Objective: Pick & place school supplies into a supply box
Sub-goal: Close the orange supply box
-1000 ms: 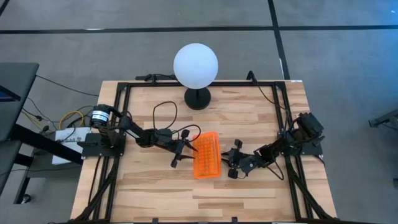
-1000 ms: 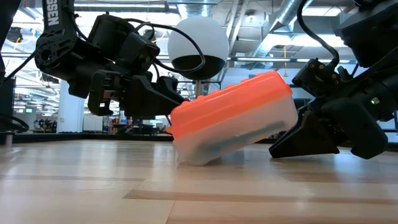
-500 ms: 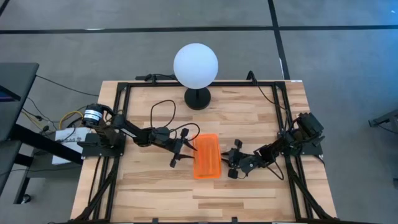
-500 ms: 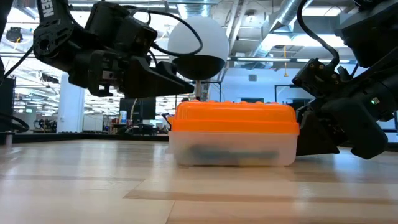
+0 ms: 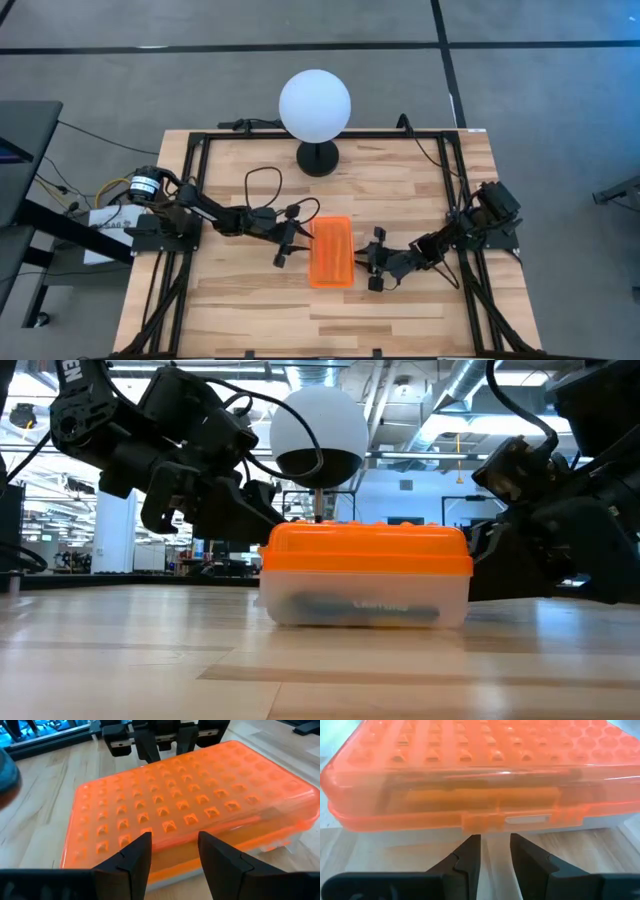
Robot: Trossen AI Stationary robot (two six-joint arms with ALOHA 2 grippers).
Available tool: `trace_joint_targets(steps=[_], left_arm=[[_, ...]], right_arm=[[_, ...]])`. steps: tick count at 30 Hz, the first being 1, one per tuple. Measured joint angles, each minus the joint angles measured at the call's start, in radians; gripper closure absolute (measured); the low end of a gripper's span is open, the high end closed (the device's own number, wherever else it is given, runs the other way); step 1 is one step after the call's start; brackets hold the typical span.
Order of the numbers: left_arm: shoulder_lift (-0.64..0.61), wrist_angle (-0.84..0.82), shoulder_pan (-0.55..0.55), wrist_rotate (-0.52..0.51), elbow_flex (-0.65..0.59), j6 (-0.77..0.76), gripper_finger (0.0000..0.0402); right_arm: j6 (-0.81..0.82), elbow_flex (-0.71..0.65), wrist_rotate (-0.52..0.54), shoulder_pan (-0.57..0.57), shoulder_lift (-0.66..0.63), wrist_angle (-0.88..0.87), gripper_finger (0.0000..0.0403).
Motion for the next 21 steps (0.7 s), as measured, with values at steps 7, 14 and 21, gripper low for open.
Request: trace_joint_targets(steps=[7,14,21], left_arm=[[0.0,-0.001,-0.002,0.001,0.0,-0.007,0.0244],[0.0,-0.001,-0.016,0.001,0.0,-0.007,0.0244],[0.0,-0.002,-0.019,-0.007,0.0,-0.007,0.0244]], right_arm=[[0.0,0.0,0.002,0.0,0.0,-0.003,0.0302],[0.027,0.0,0.027,-0.029,0.0,-0.023,0.0302],[0.027,0.0,0.027,-0.028,0.0,-0.024,0.0302]])
